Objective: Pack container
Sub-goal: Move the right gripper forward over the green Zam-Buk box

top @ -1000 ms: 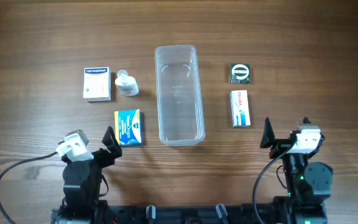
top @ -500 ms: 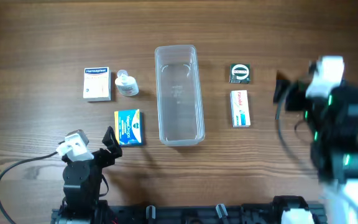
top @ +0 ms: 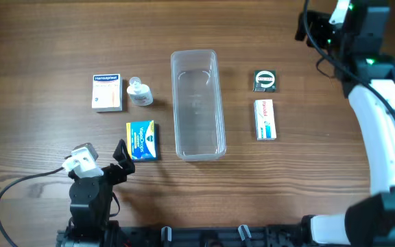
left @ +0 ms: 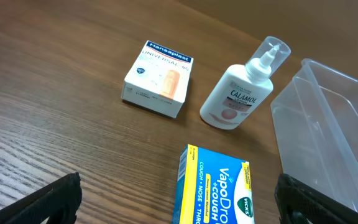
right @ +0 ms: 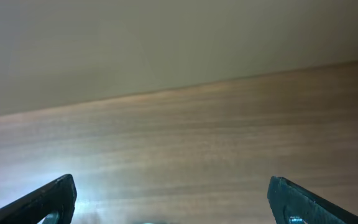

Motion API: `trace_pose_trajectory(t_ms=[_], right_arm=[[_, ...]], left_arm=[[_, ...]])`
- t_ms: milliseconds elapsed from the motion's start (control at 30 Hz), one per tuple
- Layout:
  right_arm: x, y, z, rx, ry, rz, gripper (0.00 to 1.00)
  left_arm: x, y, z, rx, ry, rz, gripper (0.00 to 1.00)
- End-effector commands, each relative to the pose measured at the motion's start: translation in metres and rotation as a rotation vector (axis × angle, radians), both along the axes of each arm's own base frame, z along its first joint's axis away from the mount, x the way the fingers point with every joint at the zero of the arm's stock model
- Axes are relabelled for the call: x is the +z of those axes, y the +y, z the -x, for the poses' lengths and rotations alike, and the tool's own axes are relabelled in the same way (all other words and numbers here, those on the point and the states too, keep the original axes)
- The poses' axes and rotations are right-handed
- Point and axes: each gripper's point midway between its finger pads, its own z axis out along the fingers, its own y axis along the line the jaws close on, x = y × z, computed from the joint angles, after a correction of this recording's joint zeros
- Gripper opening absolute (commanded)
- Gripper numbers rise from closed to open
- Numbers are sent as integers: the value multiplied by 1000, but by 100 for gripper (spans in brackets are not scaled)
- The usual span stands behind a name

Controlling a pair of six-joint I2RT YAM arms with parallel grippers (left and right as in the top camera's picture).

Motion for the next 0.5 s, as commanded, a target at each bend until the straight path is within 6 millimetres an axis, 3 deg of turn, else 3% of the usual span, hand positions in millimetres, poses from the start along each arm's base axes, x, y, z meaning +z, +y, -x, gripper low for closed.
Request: trace_pose_trajectory(t_ms=[0,233,267,467], right_arm=[[-4,2,-18,-14,-17,-62,100],[-31,12,-25,1,42,-139,99],[-18,8,-26,-29,58,-141,100],[2,6,-41,-16,167,-75,99]], left_arm=[[1,0,0,-4,-10,-8,100],[1,0,0,-4,-10,-8,100],[1,0,0,-5,-10,-8,100],[1,0,0,-4,-10,-8,100]])
